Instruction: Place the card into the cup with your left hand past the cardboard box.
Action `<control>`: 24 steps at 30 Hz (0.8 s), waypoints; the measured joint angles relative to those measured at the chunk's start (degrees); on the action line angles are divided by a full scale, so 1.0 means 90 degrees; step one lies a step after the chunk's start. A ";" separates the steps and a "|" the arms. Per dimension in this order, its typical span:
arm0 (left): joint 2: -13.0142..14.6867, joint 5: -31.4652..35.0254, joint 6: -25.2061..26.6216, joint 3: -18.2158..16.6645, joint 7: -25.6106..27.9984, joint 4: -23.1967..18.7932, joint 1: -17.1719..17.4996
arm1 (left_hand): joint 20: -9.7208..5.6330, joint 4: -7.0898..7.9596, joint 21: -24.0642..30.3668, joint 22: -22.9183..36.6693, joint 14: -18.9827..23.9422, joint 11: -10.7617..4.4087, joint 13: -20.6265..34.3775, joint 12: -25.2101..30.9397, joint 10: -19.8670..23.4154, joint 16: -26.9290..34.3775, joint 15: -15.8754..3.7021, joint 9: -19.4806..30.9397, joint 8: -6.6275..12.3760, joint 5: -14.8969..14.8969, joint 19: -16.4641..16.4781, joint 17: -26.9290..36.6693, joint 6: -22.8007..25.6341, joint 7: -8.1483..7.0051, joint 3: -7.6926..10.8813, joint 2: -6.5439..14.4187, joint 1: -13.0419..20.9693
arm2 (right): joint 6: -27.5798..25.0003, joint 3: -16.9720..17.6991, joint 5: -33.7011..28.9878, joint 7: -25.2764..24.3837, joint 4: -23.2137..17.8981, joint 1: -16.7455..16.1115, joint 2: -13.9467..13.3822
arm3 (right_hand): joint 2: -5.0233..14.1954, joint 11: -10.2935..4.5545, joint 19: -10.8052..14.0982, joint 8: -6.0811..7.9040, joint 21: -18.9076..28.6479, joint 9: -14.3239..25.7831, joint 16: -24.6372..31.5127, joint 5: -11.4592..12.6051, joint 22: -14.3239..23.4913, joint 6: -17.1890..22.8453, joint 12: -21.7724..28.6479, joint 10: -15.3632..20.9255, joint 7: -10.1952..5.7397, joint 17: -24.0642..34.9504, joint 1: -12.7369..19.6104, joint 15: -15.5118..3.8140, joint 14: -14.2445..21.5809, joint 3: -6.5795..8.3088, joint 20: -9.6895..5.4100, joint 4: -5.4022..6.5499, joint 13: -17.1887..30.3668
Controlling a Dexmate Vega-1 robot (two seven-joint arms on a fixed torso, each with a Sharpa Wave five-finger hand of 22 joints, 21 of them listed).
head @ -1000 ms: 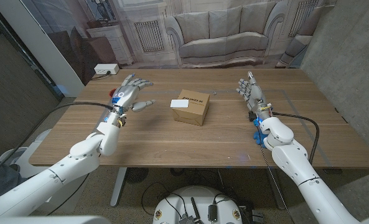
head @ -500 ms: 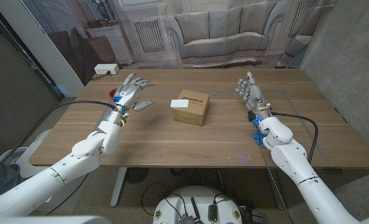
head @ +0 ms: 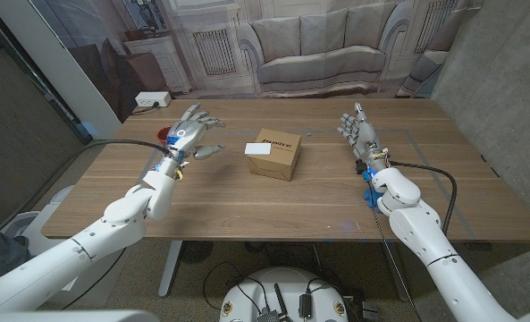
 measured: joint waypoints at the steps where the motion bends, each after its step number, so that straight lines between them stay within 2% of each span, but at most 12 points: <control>1: 0.0013 0.0031 0.0014 0.0009 -0.0052 -0.0019 -0.0004 | 0.0000 0.0000 0.0000 0.0000 0.0000 0.0000 0.0000 0.0000 0.0000 0.0000 0.0000 0.0000 0.0000 0.0000 0.0000 0.0000 0.0000 0.0000 0.0000 0.0000 0.0000 | 0.0000 0.0004 0.0004 0.0000 -0.0009 -0.0005 0.0005 | 0.0000 0.0000 0.0000 0.0000 0.0000 0.0000 0.0000 0.0000 0.0000 0.0000 0.0000 0.0000 0.0000 0.0000 0.0000 -0.0009 0.0010 0.0000 0.0000 0.0000 0.0000; 5: 0.0050 0.0125 0.0040 0.0046 -0.0184 -0.0059 -0.0024 | 0.0003 0.0004 0.0000 0.0000 -0.0001 0.0000 0.0000 -0.0056 0.0000 0.0000 0.0001 -0.0016 -0.0004 0.0000 0.0003 0.0000 -0.0001 -0.0001 -0.0004 -0.0034 0.0033 | -0.0001 0.0010 0.0014 0.0000 -0.0032 -0.0015 0.0017 | 0.0000 0.0024 0.0000 0.0000 0.0000 0.0000 0.0000 0.0000 0.0000 0.0000 0.0000 0.0024 0.0000 0.0000 0.0000 -0.0009 0.0009 -0.0018 0.0000 0.0018 0.0000; 14: 0.0105 0.0380 0.0089 0.0132 -0.0404 -0.0110 -0.0067 | 0.0094 0.0057 0.0000 -0.0001 -0.0066 0.0024 -0.0015 -0.0130 -0.0025 0.0000 -0.0003 -0.0018 -0.0162 -0.0044 0.0024 0.0000 -0.0187 0.0002 -0.0058 -0.0034 0.0033 | 0.0026 0.0033 0.0028 -0.0022 -0.0111 -0.0066 0.0048 | 0.0000 0.0035 0.0000 0.0000 -0.0050 0.0000 0.0000 0.0000 0.0000 0.0000 0.0000 0.0035 0.0000 0.0000 0.0000 -0.0009 0.0009 -0.0018 0.0000 0.0019 0.0000; 24: 0.0081 0.0591 -0.0076 0.0271 -0.0348 0.0041 -0.0170 | 0.0151 0.0089 0.0051 0.0001 -0.0098 0.0034 -0.0015 -0.0131 -0.0084 0.0000 0.0029 -0.0018 -0.0212 -0.0044 0.0082 0.0000 -0.0243 -0.0012 -0.0090 -0.0059 0.0059 | 0.0056 0.0035 0.0026 -0.0078 -0.0199 -0.0123 0.0054 | 0.0000 0.0035 0.0035 0.0000 -0.0050 0.0000 0.0000 -0.0005 0.0000 0.0000 0.0000 0.0035 0.0000 0.0000 0.0000 -0.0009 0.0009 -0.0018 -0.0035 0.0019 0.0000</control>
